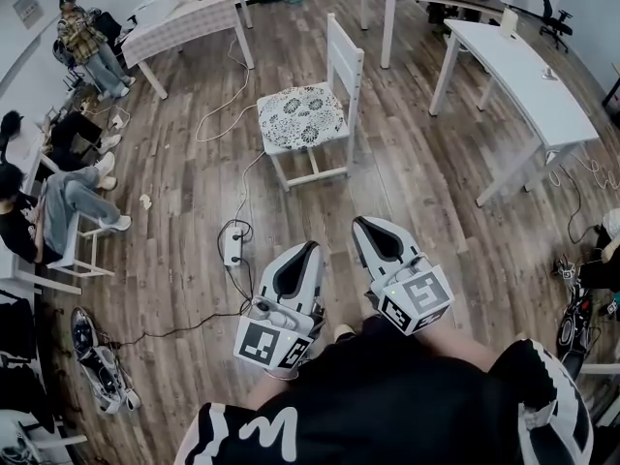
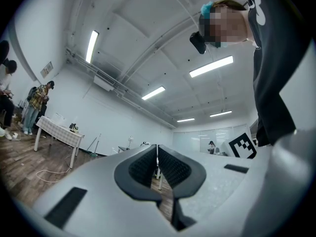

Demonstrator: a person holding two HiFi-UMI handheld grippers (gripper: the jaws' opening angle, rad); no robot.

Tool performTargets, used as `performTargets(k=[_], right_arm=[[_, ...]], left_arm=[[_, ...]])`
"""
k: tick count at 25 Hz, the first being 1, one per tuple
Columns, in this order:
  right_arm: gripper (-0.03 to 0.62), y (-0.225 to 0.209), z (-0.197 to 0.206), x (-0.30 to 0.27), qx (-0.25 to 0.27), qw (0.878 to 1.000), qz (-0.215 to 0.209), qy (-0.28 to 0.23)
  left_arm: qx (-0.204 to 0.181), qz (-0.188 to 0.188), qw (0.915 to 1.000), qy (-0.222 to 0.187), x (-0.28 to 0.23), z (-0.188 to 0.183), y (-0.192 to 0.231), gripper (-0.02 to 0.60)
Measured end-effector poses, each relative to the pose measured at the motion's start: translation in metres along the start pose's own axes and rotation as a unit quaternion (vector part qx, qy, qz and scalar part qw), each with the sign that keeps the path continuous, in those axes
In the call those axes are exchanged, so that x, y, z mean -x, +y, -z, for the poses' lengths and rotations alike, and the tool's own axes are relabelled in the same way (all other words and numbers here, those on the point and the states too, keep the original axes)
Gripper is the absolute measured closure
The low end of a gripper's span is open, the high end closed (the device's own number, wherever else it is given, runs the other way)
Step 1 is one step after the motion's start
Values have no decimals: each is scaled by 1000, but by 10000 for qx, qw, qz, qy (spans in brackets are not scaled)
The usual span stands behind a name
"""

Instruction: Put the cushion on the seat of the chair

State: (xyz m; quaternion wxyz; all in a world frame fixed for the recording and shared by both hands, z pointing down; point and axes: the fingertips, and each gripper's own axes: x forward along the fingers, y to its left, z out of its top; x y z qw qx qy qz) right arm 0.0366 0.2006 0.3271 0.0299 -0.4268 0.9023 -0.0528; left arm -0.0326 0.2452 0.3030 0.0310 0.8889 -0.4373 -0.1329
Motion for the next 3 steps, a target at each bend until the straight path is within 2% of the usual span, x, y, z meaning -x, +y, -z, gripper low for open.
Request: performTargets(k=[3], right_arm=[[572, -1, 1, 0, 18, 10000, -2, -10]], left_arm=[[-16, -9, 10000, -17, 1, 1, 1, 568]])
